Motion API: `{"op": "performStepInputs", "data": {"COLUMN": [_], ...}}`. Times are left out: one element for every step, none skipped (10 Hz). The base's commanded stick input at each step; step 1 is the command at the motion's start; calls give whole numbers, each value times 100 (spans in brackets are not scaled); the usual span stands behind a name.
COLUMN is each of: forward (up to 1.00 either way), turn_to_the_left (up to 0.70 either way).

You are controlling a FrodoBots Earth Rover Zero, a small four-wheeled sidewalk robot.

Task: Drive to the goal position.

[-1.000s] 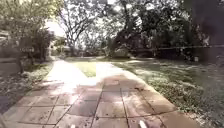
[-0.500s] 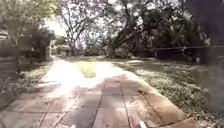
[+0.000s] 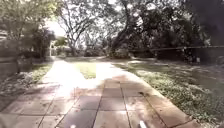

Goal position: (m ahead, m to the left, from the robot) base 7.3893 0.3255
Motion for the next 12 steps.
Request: {"op": "performStepInputs", "data": {"forward": [70,70,70,70,70,70,70,70,70,70,70,70], "turn_to_the_left": [-35,-35,-35,-35,-28,-7,-3,0,0,0,0,0]}}
